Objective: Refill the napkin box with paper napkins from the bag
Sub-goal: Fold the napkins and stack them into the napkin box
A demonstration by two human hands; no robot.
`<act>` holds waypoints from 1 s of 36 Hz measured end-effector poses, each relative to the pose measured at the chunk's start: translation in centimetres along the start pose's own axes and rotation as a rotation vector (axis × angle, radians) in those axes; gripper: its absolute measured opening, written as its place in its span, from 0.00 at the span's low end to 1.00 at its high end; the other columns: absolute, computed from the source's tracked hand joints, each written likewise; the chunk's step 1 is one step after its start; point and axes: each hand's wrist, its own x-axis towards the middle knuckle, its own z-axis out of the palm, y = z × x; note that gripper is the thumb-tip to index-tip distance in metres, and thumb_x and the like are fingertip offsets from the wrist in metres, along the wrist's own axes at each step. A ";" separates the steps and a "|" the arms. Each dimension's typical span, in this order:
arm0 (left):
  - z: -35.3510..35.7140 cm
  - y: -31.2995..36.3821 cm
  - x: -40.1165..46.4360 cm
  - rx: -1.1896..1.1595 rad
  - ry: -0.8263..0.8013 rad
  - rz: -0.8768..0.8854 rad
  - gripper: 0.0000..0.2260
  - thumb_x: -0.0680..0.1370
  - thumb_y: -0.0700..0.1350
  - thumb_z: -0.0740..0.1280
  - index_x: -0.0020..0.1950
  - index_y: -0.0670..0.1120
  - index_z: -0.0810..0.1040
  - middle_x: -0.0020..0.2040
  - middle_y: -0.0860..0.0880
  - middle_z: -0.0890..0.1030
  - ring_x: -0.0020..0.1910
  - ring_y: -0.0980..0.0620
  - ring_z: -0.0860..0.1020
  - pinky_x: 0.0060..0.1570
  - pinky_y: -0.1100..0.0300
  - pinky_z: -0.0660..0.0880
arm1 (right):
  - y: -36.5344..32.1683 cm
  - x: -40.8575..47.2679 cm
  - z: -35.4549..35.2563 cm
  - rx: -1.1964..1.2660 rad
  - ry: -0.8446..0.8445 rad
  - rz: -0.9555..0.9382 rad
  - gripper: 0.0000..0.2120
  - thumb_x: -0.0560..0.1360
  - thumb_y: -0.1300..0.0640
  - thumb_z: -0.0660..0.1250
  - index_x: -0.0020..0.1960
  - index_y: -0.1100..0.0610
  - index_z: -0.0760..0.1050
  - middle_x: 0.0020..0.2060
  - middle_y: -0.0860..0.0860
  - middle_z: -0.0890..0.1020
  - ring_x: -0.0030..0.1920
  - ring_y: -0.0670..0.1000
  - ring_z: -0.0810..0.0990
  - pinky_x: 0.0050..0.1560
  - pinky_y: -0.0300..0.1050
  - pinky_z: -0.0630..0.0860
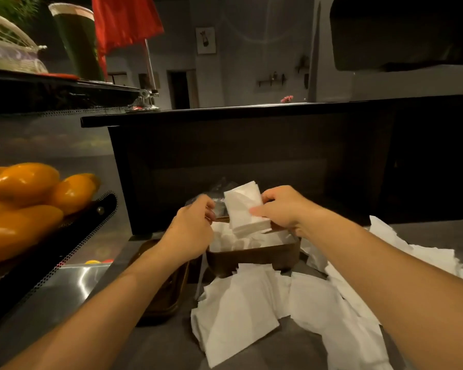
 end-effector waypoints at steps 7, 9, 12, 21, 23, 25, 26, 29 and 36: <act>-0.5 -1.1 0.2 -0.150 0.084 -0.028 0.12 0.80 0.33 0.62 0.54 0.50 0.72 0.49 0.49 0.78 0.49 0.51 0.80 0.50 0.53 0.82 | -1.0 1.6 3.6 -0.166 -0.109 0.106 0.20 0.76 0.50 0.74 0.64 0.57 0.78 0.51 0.53 0.80 0.53 0.54 0.79 0.57 0.48 0.77; -0.4 -1.3 0.0 -0.113 0.091 -0.005 0.11 0.80 0.34 0.64 0.53 0.51 0.73 0.50 0.51 0.77 0.49 0.53 0.79 0.48 0.56 0.81 | -1.1 2.0 4.0 -0.248 -0.145 0.134 0.23 0.75 0.48 0.74 0.65 0.57 0.77 0.54 0.54 0.80 0.54 0.55 0.79 0.59 0.50 0.77; -0.3 -1.7 -0.1 0.052 0.114 0.101 0.09 0.80 0.40 0.68 0.54 0.54 0.75 0.55 0.55 0.74 0.48 0.56 0.76 0.46 0.66 0.75 | -1.0 2.6 4.7 -0.367 -0.187 0.172 0.24 0.75 0.44 0.73 0.64 0.58 0.77 0.54 0.55 0.80 0.56 0.57 0.79 0.64 0.53 0.76; -0.4 -0.5 1.0 0.392 -0.288 0.242 0.11 0.78 0.53 0.70 0.59 0.55 0.82 0.62 0.54 0.79 0.58 0.55 0.75 0.59 0.60 0.74 | -0.2 2.5 5.0 -0.632 -0.176 0.079 0.25 0.72 0.36 0.73 0.58 0.54 0.79 0.49 0.53 0.82 0.52 0.56 0.81 0.57 0.52 0.79; -0.3 -0.3 1.6 0.402 -0.379 0.187 0.11 0.78 0.53 0.72 0.60 0.54 0.82 0.62 0.54 0.79 0.58 0.55 0.76 0.60 0.59 0.75 | -0.2 2.2 4.6 -0.719 -0.028 -0.008 0.26 0.68 0.35 0.76 0.56 0.51 0.76 0.48 0.51 0.81 0.50 0.55 0.81 0.55 0.54 0.80; -0.3 0.1 2.2 0.384 -0.451 0.110 0.13 0.77 0.52 0.73 0.60 0.53 0.82 0.62 0.53 0.79 0.58 0.53 0.77 0.59 0.58 0.76 | 0.2 2.0 4.3 -0.661 -0.012 -0.105 0.22 0.69 0.42 0.78 0.57 0.48 0.74 0.52 0.51 0.80 0.51 0.54 0.80 0.55 0.53 0.80; -0.4 0.3 2.3 0.382 -0.469 0.088 0.14 0.76 0.52 0.74 0.61 0.53 0.82 0.61 0.53 0.79 0.57 0.53 0.78 0.57 0.59 0.76 | 0.4 2.0 4.2 -0.621 -0.080 -0.148 0.20 0.72 0.46 0.77 0.60 0.47 0.74 0.55 0.51 0.80 0.52 0.53 0.79 0.54 0.50 0.80; -0.6 1.1 2.5 0.450 -0.472 0.077 0.18 0.75 0.52 0.74 0.64 0.54 0.80 0.60 0.52 0.79 0.56 0.51 0.78 0.56 0.57 0.77 | 0.5 1.9 4.4 -0.612 -0.283 -0.160 0.21 0.79 0.56 0.70 0.71 0.45 0.74 0.65 0.52 0.77 0.58 0.53 0.79 0.57 0.46 0.79; 0.1 2.3 2.5 0.584 -0.446 0.052 0.15 0.76 0.44 0.72 0.62 0.51 0.81 0.57 0.49 0.80 0.52 0.50 0.78 0.57 0.54 0.78 | -0.3 2.2 4.5 -0.644 -0.311 -0.118 0.19 0.79 0.54 0.70 0.70 0.46 0.75 0.64 0.52 0.78 0.56 0.53 0.77 0.58 0.48 0.78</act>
